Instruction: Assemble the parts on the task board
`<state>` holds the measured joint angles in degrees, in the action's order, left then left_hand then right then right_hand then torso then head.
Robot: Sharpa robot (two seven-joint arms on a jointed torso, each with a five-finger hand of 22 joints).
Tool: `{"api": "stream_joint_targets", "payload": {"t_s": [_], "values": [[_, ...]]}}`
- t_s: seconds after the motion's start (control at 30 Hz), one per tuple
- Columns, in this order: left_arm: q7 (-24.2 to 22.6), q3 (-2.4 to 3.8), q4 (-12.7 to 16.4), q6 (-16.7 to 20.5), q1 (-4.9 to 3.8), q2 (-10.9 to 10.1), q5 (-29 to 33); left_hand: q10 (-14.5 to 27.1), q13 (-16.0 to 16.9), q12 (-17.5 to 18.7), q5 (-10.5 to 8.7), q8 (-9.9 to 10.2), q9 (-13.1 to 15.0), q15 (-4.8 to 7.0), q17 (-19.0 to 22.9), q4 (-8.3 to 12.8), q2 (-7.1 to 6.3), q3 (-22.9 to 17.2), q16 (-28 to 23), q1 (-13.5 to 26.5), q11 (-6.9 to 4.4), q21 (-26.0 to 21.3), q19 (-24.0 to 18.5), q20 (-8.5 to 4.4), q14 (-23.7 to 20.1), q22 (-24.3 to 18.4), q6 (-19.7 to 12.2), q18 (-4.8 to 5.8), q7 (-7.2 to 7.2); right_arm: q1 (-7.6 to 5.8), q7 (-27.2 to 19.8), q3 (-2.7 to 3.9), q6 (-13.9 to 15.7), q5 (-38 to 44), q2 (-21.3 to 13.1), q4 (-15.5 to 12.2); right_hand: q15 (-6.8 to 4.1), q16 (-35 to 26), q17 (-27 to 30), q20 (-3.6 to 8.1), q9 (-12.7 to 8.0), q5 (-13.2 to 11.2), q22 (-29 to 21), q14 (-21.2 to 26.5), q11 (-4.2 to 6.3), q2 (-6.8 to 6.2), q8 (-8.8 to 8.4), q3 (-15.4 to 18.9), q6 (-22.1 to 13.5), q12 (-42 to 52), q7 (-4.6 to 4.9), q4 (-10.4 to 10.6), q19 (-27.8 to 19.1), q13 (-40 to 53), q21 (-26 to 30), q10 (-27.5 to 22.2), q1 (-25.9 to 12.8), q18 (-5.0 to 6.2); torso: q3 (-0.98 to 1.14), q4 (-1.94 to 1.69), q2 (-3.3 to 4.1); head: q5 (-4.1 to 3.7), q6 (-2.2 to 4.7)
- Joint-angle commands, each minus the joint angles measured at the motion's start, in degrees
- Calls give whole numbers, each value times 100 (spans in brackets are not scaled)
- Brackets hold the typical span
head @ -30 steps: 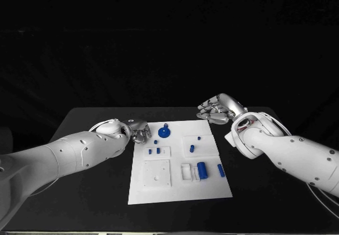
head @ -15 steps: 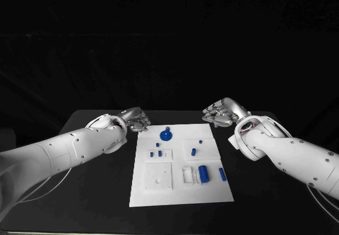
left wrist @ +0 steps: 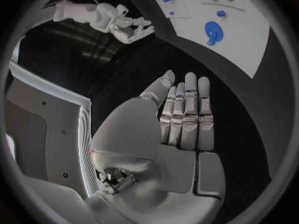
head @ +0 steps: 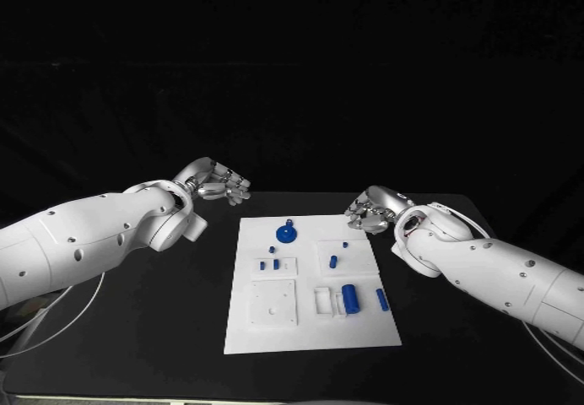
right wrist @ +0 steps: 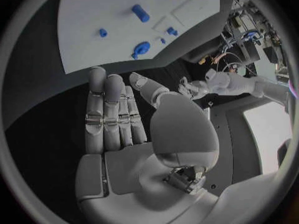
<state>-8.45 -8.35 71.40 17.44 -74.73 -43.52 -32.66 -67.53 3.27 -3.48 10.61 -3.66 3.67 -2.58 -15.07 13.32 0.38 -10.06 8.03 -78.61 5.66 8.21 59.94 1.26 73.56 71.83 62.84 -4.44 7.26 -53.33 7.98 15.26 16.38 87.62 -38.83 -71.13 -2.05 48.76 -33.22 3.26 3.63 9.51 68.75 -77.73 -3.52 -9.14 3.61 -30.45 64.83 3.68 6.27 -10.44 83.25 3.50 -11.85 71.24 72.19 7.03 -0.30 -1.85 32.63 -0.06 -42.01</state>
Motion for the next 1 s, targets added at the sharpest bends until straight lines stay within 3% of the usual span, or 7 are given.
{"api": "stream_joint_targets", "payload": {"t_s": [0.03,0.13,0.3,0.37,0.63,0.87,1.0], "values": [[-386,5,237,-292,-31,-107,1087,54,1,11,-22,-1,-5,-50,137,-45,3,15,-258,31,21,-192,-45,58,-21,-180,-53,-73,-5,-1,134,-56,-526,919,85,143,12,21,-10,-7,4,-44,9,-32,-12,-9,-2,13,22,-20,-15,-36,6,-8,-21,-76,-44,73,-1,-23,-6,7,2],[-449,5,431,-320,-49,-215,1248,75,0,13,-11,-2,-5,-112,334,-78,-1,52,-454,0,36,-446,-15,131,-65,-450,-64,-104,5,-3,191,-126,-588,1116,179,256,26,17,-19,-20,3,-35,12,-38,-31,-42,-3,58,-5,-20,-19,-46,12,-8,-7,-155,-71,80,-4,-43,-2,14,11],[-514,4,627,-357,-59,-304,1376,71,1,10,1,-1,-6,-117,577,-114,-2,125,-451,-66,47,-440,52,135,-10,-739,-67,-115,31,-36,295,-234,-610,1349,333,385,52,4,-40,-50,0,-26,5,-34,-67,-81,-5,193,-81,-21,-7,-69,26,-8,43,-284,-102,106,-17,-75,10,30,10],[-526,4,667,-360,-61,-316,1393,75,0,12,4,-1,-6,-116,607,-122,7,135,-450,-71,50,-442,53,133,-2,-774,-69,-114,34,-56,336,-274,-647,1400,374,423,60,3,-45,-57,1,-31,1,-35,-77,-95,-4,224,-98,-21,-5,-80,30,-8,57,-324,-106,113,-17,-72,11,37,9],[-538,4,767,-361,-62,-347,1428,82,0,13,-2,-1,-6,-118,656,-134,11,166,-449,-78,59,-439,69,134,13,-851,-79,-114,39,-120,472,-470,-889,1588,521,622,77,1,-71,-82,0,-35,-3,-22,-95,-78,-3,341,-163,-18,14,-125,50,-7,116,-380,-106,140,-36,-117,35,2,-1],[-543,4,811,-347,-63,-381,1434,86,0,12,-1,-1,-6,-119,667,-135,11,174,-449,-82,61,-438,72,134,15,-874,-82,-114,40,-132,536,-550,-970,1720,597,734,111,20,-91,-113,0,-61,41,-36,-87,-43,-4,235,-123,-20,13,-166,64,-8,127,-337,-128,165,-39,-151,53,-31,-15],[-545,4,821,-344,-63,-394,1435,91,0,13,1,-1,-5,-119,673,-133,10,178,-448,-85,63,-437,74,134,14,-885,-84,-115,41,-134,549,-576,-990,1762,618,782,93,31,-102,-105,2,-68,89,-32,-78,-30,-1,140,-92,-17,14,-181,69,-7,130,-304,-160,174,-40,-140,52,-25,-21]]}}
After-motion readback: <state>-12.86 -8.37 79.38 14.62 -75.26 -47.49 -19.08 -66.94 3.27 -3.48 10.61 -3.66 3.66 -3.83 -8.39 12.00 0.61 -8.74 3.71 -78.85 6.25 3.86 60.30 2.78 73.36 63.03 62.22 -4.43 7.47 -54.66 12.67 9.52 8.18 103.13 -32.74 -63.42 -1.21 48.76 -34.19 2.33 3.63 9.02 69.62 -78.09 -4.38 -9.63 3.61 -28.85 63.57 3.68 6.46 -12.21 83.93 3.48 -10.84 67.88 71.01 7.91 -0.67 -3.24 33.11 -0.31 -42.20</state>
